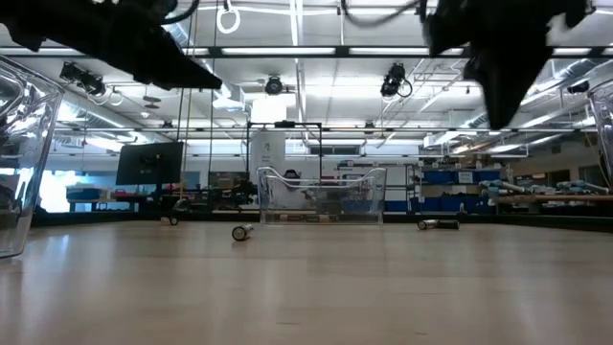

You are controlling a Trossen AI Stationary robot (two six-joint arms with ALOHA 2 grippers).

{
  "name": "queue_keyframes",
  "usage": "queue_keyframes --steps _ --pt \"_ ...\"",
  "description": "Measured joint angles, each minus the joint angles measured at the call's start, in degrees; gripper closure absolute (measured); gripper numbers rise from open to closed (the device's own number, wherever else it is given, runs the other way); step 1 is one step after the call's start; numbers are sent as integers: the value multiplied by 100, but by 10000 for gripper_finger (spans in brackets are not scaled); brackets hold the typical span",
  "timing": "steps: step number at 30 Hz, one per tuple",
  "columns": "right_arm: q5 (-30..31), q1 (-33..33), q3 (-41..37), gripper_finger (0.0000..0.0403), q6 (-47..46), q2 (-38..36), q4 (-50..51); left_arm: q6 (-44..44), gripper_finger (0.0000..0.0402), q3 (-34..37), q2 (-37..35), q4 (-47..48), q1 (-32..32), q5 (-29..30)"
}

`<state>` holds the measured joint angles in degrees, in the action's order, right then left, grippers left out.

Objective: Sort batteries
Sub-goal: Put the silver battery into the bottom left transparent bin

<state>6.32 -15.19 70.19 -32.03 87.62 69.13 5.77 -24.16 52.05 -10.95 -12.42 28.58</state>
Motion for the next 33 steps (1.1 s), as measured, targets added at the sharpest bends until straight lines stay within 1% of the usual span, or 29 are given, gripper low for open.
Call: queue_keyframes --steps 4,6,8,10,12,14,19,25,31,33 --pt "391 1272 -430 271 961 -275 -89 3 391 6 331 -153 136 -126" --pt "519 1967 -746 274 1300 -495 -406 50 391 7 481 -348 188 -251" --pt "477 2595 -1121 276 1580 -709 -1099 140 391 7 590 -476 198 -301" --pt "268 3130 -1494 277 1768 -890 -1821 193 391 7 683 -658 198 -324" --pt "83 3546 -1801 275 1915 -993 -2380 247 391 7 729 -761 198 -335" --pt "33 3846 -2041 269 2008 -1017 -2768 261 391 7 753 -840 198 -341" --pt "4 4218 -2497 239 2060 -863 -3296 261 391 7 758 -899 198 -383" --pt "-119 4189 -2675 187 2308 -705 -3823 174 391 7 758 -893 198 -385" --pt "-133 3891 -2675 147 4046 -674 -3950 169 391 7 758 -890 198 -382" --pt "-121 3831 -2675 141 4381 -581 -4090 169 391 7 758 -886 198 -385"
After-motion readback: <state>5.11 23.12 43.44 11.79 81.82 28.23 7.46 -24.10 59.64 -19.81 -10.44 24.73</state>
